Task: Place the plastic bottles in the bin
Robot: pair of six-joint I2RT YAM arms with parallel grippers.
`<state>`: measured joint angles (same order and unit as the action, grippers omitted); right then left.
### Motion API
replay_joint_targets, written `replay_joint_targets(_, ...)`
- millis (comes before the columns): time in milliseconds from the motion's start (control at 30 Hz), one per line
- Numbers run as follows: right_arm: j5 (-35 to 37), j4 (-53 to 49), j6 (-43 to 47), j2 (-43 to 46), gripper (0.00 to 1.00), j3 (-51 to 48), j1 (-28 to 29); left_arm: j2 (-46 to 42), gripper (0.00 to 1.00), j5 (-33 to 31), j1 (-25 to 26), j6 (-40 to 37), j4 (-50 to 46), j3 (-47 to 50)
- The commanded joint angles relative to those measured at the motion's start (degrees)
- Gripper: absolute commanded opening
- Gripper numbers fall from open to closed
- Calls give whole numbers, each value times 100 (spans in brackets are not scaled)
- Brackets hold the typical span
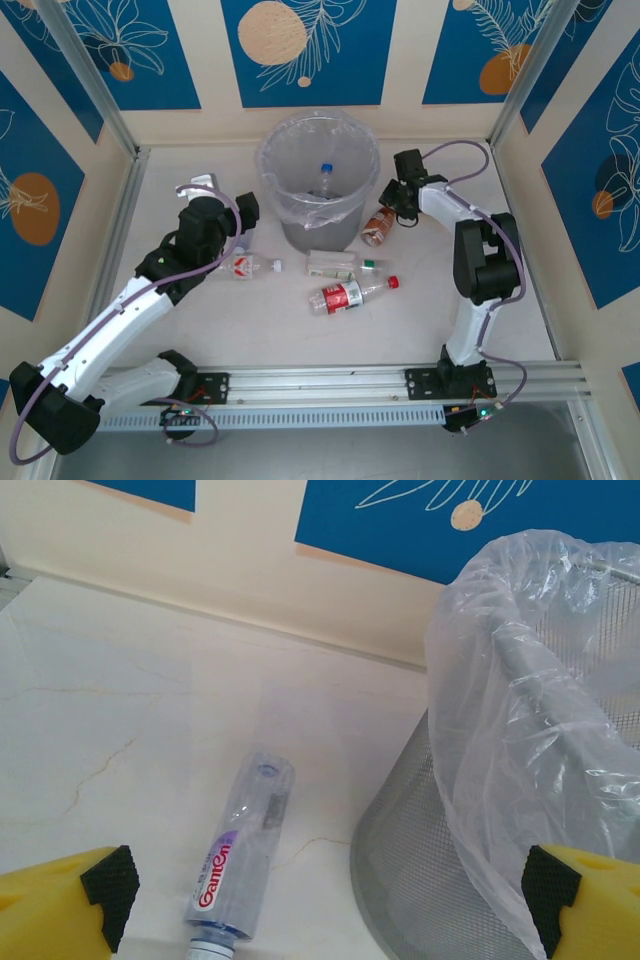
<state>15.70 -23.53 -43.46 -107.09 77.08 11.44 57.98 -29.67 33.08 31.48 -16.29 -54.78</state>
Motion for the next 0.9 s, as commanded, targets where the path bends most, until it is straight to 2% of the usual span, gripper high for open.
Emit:
replay_joint_targets(0, 182, 224, 19, 411, 37, -268, -28, -3, 100, 50, -87, 110, 22, 22)
replay_joint_targets(467, 376, 1039, -20, 2360, 35, -1597, -73, 36, 100, 215, -172, 472, 153, 132)
replay_joint_targets(600, 249, 1470, 107, 3026, 35, -1987, -72, -193, 100, -204, -219, 575, 85, 293)
replay_joint_targets(733, 165, 1833, 152, 3724, 36, -2294, -72, -560, 99, -290, -407, 885, 218, 698)
replay_joint_targets(867, -161, 1887, 252, 4240, 35, -2299, -72, -700, 100, -63, -698, 1274, 118, 937)
